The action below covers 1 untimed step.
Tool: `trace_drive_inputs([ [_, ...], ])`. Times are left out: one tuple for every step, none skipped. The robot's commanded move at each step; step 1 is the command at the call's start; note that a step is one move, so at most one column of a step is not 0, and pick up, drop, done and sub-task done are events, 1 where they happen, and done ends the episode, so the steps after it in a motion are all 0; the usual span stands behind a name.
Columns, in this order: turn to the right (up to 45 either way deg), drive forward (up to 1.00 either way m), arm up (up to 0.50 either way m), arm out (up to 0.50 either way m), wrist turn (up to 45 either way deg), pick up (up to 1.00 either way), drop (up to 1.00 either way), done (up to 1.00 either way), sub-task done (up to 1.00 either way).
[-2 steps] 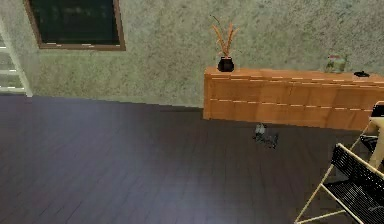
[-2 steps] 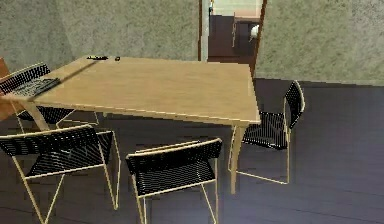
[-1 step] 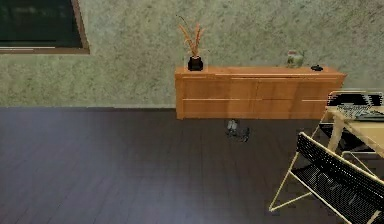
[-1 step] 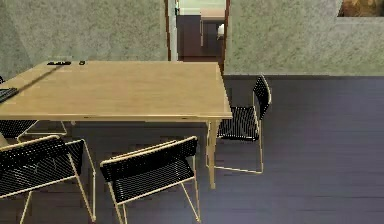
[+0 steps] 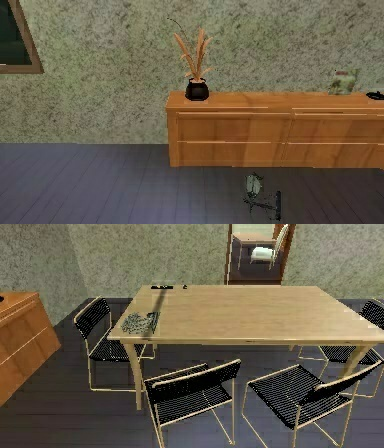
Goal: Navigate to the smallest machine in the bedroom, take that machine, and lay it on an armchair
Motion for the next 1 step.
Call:
trace_drive_inputs([
  [3.0, 0.00, 0.00, 0.00, 0.0, 0.00, 0.00, 0.00, 0.00],
])
